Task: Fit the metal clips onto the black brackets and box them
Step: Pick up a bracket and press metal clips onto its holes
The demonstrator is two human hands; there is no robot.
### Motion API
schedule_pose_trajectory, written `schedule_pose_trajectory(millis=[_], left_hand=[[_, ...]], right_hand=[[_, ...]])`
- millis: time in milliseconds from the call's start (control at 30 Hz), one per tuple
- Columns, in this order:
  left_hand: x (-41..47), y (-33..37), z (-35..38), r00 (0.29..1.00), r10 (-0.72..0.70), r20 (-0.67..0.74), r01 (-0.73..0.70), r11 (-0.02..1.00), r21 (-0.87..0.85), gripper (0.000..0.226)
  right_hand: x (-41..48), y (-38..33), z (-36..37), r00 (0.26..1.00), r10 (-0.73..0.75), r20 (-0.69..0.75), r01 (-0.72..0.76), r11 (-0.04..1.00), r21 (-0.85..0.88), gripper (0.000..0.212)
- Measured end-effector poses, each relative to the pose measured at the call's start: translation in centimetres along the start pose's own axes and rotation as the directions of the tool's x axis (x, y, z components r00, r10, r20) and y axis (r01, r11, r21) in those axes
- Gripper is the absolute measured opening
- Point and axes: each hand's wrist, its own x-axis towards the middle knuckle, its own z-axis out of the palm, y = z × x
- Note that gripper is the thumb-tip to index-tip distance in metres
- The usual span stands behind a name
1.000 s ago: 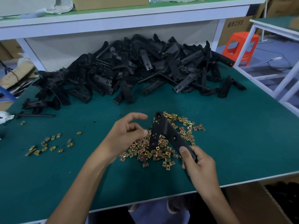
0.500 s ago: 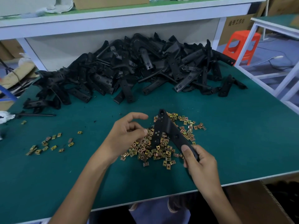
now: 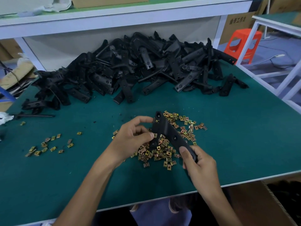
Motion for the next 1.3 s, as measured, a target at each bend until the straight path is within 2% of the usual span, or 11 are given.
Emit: schedule_pose_trajectory(millis=[100, 200, 267, 367, 633, 700, 733, 867, 1000, 1133, 1300], left_hand=[[-0.2, -0.3, -0.1, 0.999, 0.013, -0.046, -0.013, 1.000, 0.000, 0.031], [0.1, -0.7, -1.4, 0.986, 0.017, -0.167, -0.017, 1.000, -0.001, 0.027], [0.3, -1.7, -3.7, 0.960, 0.011, -0.281, 0.036, 0.986, 0.161, 0.021], [-0.3, -4.0, -8.2, 0.895, 0.068, -0.441, 0.197, 0.825, 0.529, 0.014], [-4.1, -7.5, -17.8, 0.737, -0.022, -0.676, 0.564, 0.571, 0.597, 0.014], [-4.2, -7.6, -18.0, 0.754, 0.015, -0.656, 0.582, 0.448, 0.679, 0.019], [-4.0, -7.6, -17.6, 0.773, 0.057, -0.631, 0.553, 0.427, 0.716, 0.021], [-1.2, -6.1, -12.5, 0.860, 0.128, -0.494, 0.309, 0.640, 0.703, 0.012], [2.6, -5.1, -6.2, 0.954, 0.134, -0.268, 0.119, 0.651, 0.750, 0.015], [4.6, -5.3, -3.4, 0.971, 0.079, -0.226, 0.142, 0.570, 0.810, 0.026], [5.4, -4.8, -3.3, 0.971, 0.018, -0.237, 0.167, 0.655, 0.737, 0.010]], right_hand=[[0.0, 0.0, 0.0, 1.000, 0.006, -0.016, -0.005, 1.000, 0.014, 0.042], [0.1, 0.1, -0.1, 0.998, 0.044, -0.052, -0.040, 0.996, 0.080, 0.042], [0.2, 0.1, -0.2, 0.996, 0.062, -0.066, -0.054, 0.992, 0.111, 0.044], [0.2, 0.2, -0.2, 0.996, 0.065, -0.063, -0.058, 0.992, 0.112, 0.045], [0.4, 0.5, 0.1, 0.996, 0.063, -0.055, -0.057, 0.993, 0.107, 0.047], [0.4, 0.6, 0.1, 0.997, 0.049, -0.059, -0.044, 0.995, 0.094, 0.047], [0.4, 0.7, 0.1, 0.997, 0.047, -0.060, -0.041, 0.995, 0.093, 0.046], [0.4, 0.6, 0.1, 0.997, 0.045, -0.058, -0.040, 0.995, 0.096, 0.043], [0.3, 0.4, 0.0, 0.997, 0.040, -0.064, -0.035, 0.997, 0.072, 0.049], [0.2, 0.5, 0.0, 0.997, 0.048, -0.066, -0.043, 0.996, 0.073, 0.055], [0.2, 0.5, 0.0, 0.997, 0.043, -0.070, -0.039, 0.998, 0.058, 0.054]])
